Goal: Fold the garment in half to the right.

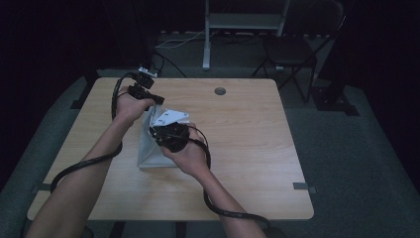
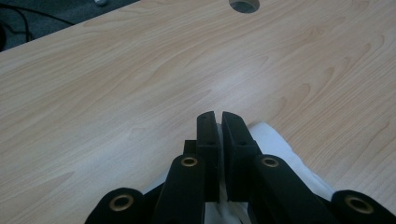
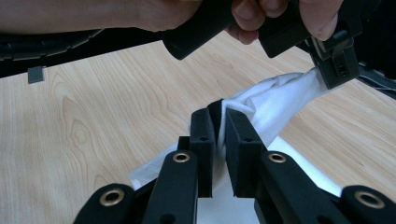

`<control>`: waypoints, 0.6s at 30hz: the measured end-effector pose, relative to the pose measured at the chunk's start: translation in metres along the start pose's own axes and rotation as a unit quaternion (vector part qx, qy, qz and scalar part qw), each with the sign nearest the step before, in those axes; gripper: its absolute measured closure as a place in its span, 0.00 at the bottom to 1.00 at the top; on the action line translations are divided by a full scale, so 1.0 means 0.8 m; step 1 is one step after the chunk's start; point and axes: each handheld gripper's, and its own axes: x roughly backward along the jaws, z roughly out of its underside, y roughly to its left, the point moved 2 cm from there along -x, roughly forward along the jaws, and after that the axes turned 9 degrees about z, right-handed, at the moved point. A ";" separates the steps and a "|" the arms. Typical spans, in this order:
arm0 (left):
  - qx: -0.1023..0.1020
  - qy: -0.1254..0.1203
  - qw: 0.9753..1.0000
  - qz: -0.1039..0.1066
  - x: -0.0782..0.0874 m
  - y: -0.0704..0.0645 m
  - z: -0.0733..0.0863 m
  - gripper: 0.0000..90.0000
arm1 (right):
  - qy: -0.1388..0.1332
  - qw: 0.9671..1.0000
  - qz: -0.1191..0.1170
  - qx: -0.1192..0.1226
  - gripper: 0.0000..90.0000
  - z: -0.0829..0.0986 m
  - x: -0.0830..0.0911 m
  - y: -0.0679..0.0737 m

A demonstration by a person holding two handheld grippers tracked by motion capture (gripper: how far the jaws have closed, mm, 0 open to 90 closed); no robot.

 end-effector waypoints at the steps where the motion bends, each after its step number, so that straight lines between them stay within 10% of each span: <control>1: 0.000 0.000 1.000 0.000 0.000 0.000 0.000 0.96 | 0.000 1.000 0.000 0.000 0.92 0.000 0.000 0.000; 18: 0.000 0.000 1.000 -0.001 -0.002 -0.002 0.000 0.96 | -0.001 1.000 0.000 -0.001 0.92 0.002 0.000 0.001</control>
